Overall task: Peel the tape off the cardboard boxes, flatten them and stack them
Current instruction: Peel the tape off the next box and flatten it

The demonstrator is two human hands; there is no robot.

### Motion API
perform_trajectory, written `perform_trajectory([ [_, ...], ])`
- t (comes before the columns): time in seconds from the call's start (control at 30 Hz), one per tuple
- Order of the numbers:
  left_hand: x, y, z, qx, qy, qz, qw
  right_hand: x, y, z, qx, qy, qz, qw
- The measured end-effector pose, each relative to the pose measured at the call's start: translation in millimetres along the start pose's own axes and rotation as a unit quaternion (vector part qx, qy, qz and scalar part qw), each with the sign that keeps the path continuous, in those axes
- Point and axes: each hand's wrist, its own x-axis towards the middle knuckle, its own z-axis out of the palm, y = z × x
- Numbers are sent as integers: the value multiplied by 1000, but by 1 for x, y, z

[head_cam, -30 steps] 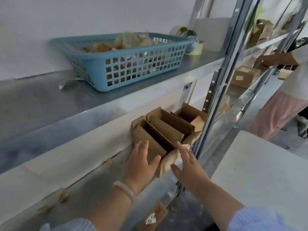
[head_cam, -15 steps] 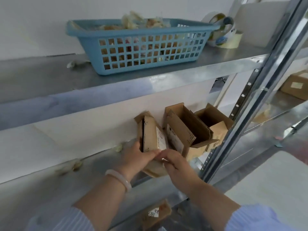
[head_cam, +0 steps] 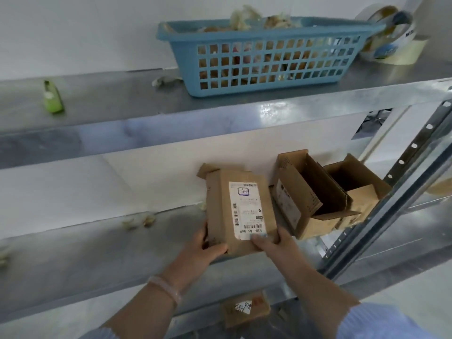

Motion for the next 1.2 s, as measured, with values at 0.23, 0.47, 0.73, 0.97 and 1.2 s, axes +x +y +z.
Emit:
perform_trajectory([
  [0.23, 0, -10, -10, -2, 61, 7, 998, 6, -39, -1, -58, -4, -184, 981],
  [0.47, -9, -6, -54, 91, 395, 18, 914, 31, -58, 7, -336, -26, -346, 876],
  [0.73, -16, 3, -76, 111, 234, 141, 956, 47, -41, 46, -442, -52, -405, 799],
  [0.97, -14, -5, -67, 113, 190, 84, 972, 54, -40, 82, -529, -85, -505, 677],
  [1.2, -12, -29, -58, 73, 260, -32, 962, 63, -37, 86, -538, -68, -513, 665],
])
